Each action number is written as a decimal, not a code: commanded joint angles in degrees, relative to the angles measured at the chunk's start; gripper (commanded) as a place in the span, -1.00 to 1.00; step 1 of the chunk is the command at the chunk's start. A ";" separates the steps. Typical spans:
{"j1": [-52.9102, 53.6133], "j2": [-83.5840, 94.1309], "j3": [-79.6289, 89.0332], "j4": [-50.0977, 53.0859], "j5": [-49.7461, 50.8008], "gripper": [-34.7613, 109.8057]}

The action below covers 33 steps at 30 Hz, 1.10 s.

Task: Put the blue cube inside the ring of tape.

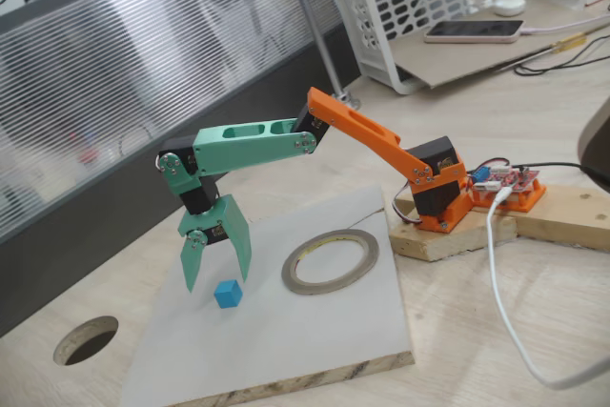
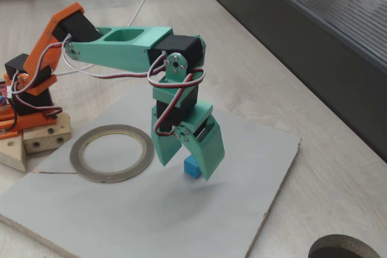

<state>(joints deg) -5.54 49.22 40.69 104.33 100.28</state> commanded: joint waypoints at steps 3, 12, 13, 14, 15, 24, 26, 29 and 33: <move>-0.97 1.58 0.18 0.53 0.62 0.32; -0.79 -0.18 0.18 0.53 0.62 0.32; -0.79 -1.67 0.09 0.53 0.62 0.32; -0.88 -3.16 0.09 0.53 0.62 0.32; -1.05 -3.69 0.09 0.53 0.62 0.32; -1.05 -3.96 -0.44 0.53 0.62 0.32; -1.05 -3.87 -0.44 0.53 0.62 0.32; -1.05 -3.69 -0.53 0.53 0.62 0.32; -0.88 -3.69 -0.53 0.53 0.62 0.32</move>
<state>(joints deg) -5.45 44.38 40.69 104.24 100.37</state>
